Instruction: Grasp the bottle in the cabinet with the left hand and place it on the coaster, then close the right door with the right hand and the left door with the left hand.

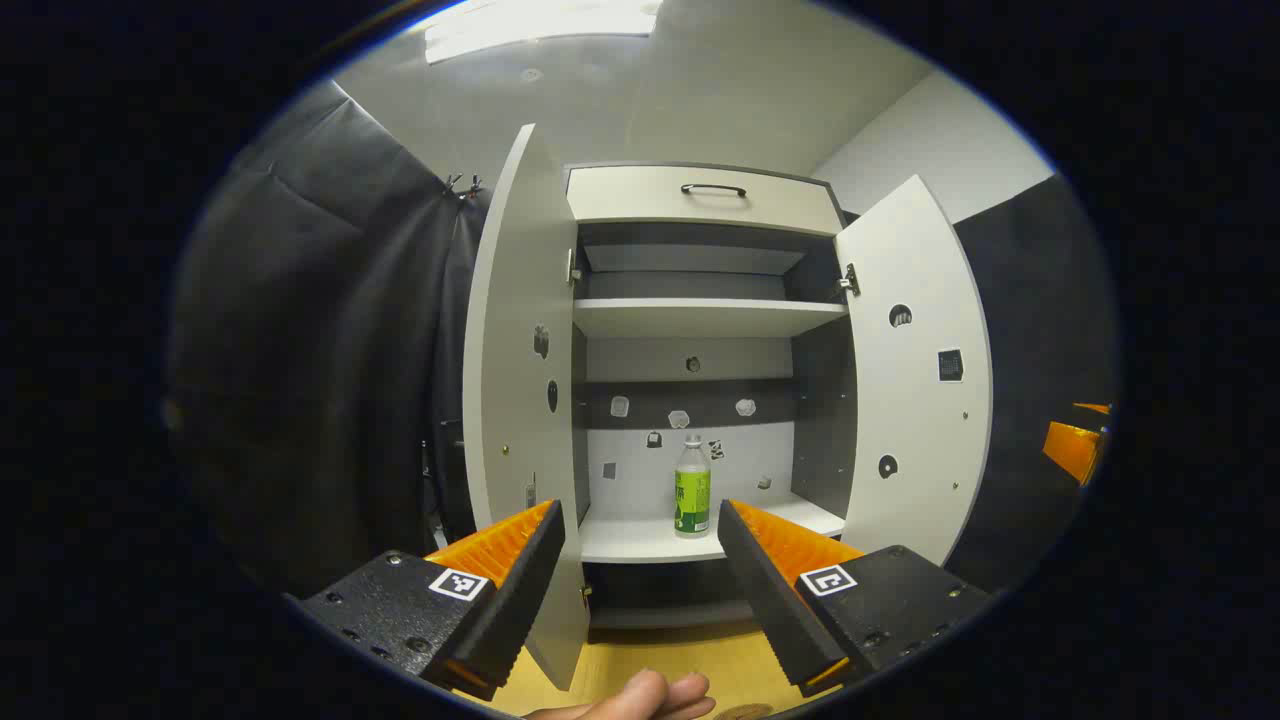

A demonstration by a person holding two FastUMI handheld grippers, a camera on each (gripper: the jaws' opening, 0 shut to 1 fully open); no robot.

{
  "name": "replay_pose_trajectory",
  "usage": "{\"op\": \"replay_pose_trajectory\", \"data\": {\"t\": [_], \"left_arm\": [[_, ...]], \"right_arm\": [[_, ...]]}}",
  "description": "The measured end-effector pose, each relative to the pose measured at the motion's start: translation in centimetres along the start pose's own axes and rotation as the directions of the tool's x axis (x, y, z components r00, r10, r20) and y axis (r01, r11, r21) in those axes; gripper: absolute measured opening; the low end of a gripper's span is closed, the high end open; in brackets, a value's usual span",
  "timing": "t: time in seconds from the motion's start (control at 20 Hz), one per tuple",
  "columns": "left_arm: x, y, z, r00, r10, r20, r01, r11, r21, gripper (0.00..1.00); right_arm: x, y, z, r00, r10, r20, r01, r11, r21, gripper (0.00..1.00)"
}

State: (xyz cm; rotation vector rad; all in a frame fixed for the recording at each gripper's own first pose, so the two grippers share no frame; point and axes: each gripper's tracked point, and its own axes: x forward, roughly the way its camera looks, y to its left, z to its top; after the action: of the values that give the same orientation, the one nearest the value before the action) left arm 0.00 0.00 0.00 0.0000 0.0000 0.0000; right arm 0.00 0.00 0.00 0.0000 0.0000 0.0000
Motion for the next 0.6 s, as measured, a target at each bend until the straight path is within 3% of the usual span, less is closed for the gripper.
{"op": "replay_pose_trajectory", "data": {"t": [0.05, 0.2, 0.3, 0.4, 0.5, 0.55, 0.6], "left_arm": [[-0.2, -0.1, -0.1, 1.0, 0.02, -0.002, -0.02, 1.0, 0.018, 0.97], [-1.3, -1.7, 0.1, 0.998, 0.056, -0.008, -0.056, 0.998, 0.03, 0.97], [-1.9, -2.2, -0.3, 0.993, 0.113, -0.021, -0.113, 0.993, 0.018, 0.97], [-2.8, -3.1, -1.0, 0.988, 0.145, -0.056, -0.145, 0.989, 0.004, 0.98], [-3.1, -4.1, -1.3, 0.987, 0.144, -0.072, -0.145, 0.989, -0.017, 0.98], [-3.2, -4.4, -1.5, 0.987, 0.142, -0.08, -0.144, 0.989, -0.018, 0.98], [-3.1, -4.4, -1.5, 0.986, 0.147, -0.08, -0.149, 0.989, -0.018, 0.98]], "right_arm": [[0.3, 0.0, 0.2, 1.0, 0.016, -0.007, -0.016, 1.0, 0.003, 0.98], [1.0, 0.0, 1.1, 0.996, 0.089, 0.009, -0.089, 0.996, 0.025, 0.94], [1.2, -0.1, 1.0, 0.988, 0.155, 0.002, -0.155, 0.987, 0.046, 0.98], [1.4, -1.1, 1.3, 0.983, 0.185, -0.004, -0.185, 0.981, 0.064, 0.94], [1.7, -1.6, 1.7, 0.979, 0.204, 0.005, -0.203, 0.975, 0.084, 0.98], [1.9, -1.9, 1.9, 0.979, 0.204, 0.008, -0.204, 0.975, 0.088, 0.94], [2.0, -2.1, 1.8, 0.978, 0.206, 0.013, -0.207, 0.975, 0.084, 0.98]]}}
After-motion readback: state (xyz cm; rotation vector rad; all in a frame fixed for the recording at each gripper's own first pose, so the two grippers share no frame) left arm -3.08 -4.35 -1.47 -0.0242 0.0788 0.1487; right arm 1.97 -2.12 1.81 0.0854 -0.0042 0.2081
